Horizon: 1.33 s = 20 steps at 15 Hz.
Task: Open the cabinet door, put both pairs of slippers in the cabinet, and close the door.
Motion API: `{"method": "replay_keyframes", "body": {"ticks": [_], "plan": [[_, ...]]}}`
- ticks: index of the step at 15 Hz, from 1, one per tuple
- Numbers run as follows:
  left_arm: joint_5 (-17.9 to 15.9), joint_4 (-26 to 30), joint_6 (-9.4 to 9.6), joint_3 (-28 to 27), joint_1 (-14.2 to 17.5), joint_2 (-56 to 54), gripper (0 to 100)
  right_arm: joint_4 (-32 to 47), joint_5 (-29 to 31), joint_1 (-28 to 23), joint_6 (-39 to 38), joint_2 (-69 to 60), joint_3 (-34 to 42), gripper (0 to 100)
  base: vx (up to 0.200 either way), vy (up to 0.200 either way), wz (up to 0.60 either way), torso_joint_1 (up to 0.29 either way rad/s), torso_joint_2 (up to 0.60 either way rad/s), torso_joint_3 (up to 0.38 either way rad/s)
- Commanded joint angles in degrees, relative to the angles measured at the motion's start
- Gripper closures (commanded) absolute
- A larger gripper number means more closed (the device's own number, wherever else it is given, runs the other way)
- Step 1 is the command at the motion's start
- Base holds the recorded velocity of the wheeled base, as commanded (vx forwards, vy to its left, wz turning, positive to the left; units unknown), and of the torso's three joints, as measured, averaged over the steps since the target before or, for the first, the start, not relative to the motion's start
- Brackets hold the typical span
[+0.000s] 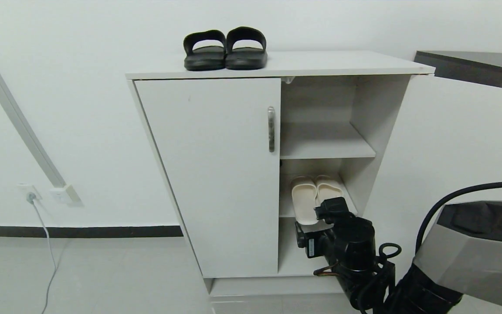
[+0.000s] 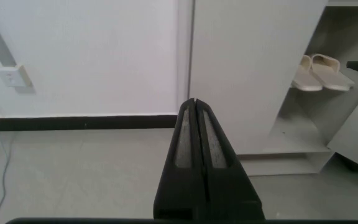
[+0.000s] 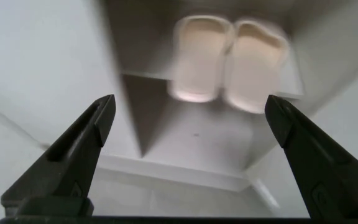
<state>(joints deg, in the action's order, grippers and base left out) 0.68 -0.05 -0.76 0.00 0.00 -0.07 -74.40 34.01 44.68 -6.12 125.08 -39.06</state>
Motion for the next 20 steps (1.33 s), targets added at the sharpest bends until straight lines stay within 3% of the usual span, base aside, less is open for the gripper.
{"method": "replay_keyframes", "body": {"ticks": [1, 6, 10, 20], "plan": [[0.0, 0.0, -0.04, 0.0, 0.0, 0.1, 100, -0.6, -0.1, 0.1, 0.1, 0.2, 0.7, 0, 0.0, 0.2, 0.0, 0.007, 0.0, 0.002], [0.0, 0.0, -0.04, 0.0, 0.0, 0.1, 100, -2.1, -0.6, 0.0, 0.5, 0.4, 1.2, 0, 0.0, 0.2, 0.0, 0.001, 0.0, 0.005], [-0.1, 0.0, -0.04, 0.0, 0.0, 0.1, 100, -6.9, -4.5, -0.4, 1.1, 0.6, 4.1, 0, 0.0, 0.2, 0.0, 0.002, 0.0, 0.0], [0.1, 0.0, -0.12, 0.0, 0.0, 0.1, 100, -8.5, -4.7, -0.6, 2.1, 1.0, 4.7, 0, 0.0, 0.0, 0.0, 0.0, 0.0, 0.0]]}}
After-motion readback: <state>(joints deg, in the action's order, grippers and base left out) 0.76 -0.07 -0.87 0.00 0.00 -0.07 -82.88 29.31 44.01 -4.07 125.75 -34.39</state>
